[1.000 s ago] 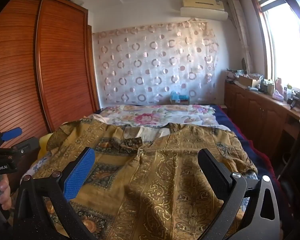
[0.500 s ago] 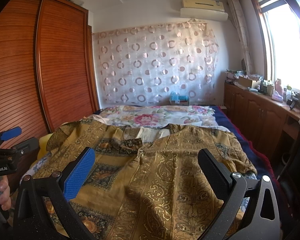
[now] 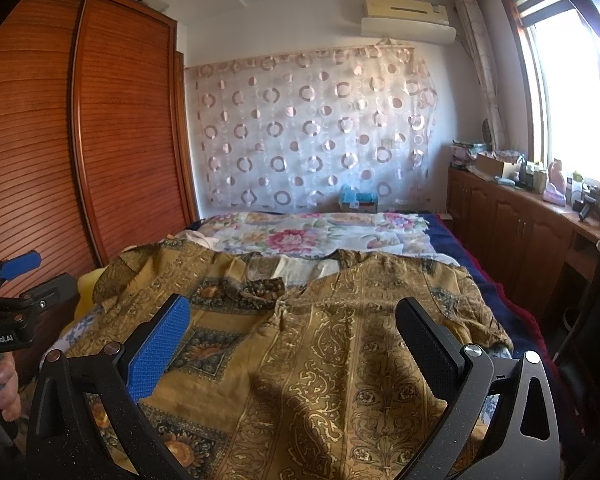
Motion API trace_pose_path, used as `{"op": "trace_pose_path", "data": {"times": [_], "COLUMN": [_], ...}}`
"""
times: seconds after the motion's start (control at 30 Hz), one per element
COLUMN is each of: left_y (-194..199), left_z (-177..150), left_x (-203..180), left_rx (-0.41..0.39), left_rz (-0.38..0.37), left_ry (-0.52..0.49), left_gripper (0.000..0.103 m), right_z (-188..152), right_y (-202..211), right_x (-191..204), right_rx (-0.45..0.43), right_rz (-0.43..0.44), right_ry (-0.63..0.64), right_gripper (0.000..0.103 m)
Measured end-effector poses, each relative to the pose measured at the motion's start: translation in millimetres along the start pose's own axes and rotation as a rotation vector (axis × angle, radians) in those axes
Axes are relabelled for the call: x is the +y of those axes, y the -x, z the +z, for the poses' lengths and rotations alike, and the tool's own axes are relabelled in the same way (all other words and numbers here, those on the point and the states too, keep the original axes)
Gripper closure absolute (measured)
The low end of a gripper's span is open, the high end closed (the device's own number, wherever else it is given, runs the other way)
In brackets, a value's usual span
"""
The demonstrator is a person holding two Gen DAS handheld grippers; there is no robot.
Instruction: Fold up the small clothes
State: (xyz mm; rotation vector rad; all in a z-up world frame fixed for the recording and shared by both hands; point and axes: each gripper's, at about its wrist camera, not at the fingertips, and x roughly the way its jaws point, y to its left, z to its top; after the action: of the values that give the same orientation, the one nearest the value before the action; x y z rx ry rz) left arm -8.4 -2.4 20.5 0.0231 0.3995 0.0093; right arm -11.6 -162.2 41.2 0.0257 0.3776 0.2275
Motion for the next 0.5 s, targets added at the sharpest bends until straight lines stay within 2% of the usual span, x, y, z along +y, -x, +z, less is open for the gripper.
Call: {"op": "trace_pose_path", "data": {"times": [0.5], "left_y": [2.2], "left_z": [-0.1], "left_x": [-1.8], "left_rx": [-0.004], "left_rz": [0.003], "left_ry": [-0.003], "left_gripper": [0.0], "right_z": [-1.0], "right_y": [-0.5], "right_x": [1.0], "right_rx": [-0.002], "right_rz": [-0.004], "right_ry": [-0.001], "right_gripper": [0.0]}}
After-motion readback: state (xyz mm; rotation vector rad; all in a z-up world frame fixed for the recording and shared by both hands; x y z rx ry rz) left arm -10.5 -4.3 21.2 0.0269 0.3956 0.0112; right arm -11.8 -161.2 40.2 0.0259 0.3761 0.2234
